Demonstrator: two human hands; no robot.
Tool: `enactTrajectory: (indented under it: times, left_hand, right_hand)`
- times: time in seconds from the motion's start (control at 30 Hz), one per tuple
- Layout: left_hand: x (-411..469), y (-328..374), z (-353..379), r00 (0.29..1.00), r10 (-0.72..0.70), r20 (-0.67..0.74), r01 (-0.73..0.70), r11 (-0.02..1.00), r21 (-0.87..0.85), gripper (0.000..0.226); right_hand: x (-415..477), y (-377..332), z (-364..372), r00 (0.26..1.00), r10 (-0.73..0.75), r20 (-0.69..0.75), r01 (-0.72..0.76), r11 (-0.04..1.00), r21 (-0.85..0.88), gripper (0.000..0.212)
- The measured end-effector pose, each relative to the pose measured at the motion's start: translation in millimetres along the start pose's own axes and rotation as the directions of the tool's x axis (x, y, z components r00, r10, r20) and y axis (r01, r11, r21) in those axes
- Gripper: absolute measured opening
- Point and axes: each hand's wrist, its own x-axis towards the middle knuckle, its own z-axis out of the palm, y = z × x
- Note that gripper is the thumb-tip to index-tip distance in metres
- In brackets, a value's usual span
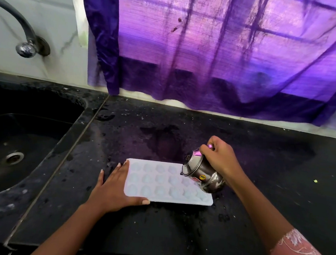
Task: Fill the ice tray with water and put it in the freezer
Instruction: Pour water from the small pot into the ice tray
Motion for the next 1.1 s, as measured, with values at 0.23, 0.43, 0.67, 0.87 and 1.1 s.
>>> enactTrajectory:
  times: [0.23, 0.43, 0.67, 0.87, 1.1]
  left_hand:
    - [-0.6, -0.4, 0.2, 1.000, -0.001, 0.003, 0.001, 1.000, -0.004, 0.133]
    - [-0.3, 0.7, 0.2, 1.000, -0.003, 0.006, 0.003, 1.000, 0.002, 0.132]
    - [-0.3, 0.8, -0.3, 1.000, 0.001, 0.009, -0.001, 1.000, 0.015, 0.132]
    - [0.9, -1.5, 1.3, 1.000, 0.006, -0.004, -0.006, 1.000, 0.005, 0.133]
    - [0.9, -2.5, 1.6, 1.000, 0.012, -0.009, -0.012, 1.000, -0.004, 0.133]
  right_hand:
    - [1.3, -4.7, 1.3, 1.000, -0.009, 0.017, 0.010, 1.000, -0.011, 0.029]
    - [1.7, -6.7, 0.8, 1.000, -0.012, 0.023, 0.012, 1.000, -0.010, 0.027]
    - [0.9, -8.9, 0.4, 0.999, -0.019, 0.032, 0.019, 1.000, -0.004, 0.025]
    - [1.8, -11.1, 1.6, 0.999, -0.032, 0.032, 0.033, 0.999, -0.025, 0.029]
    - [2.4, -12.1, 1.1, 0.998, -0.042, 0.036, 0.043, 0.998, -0.034, 0.029]
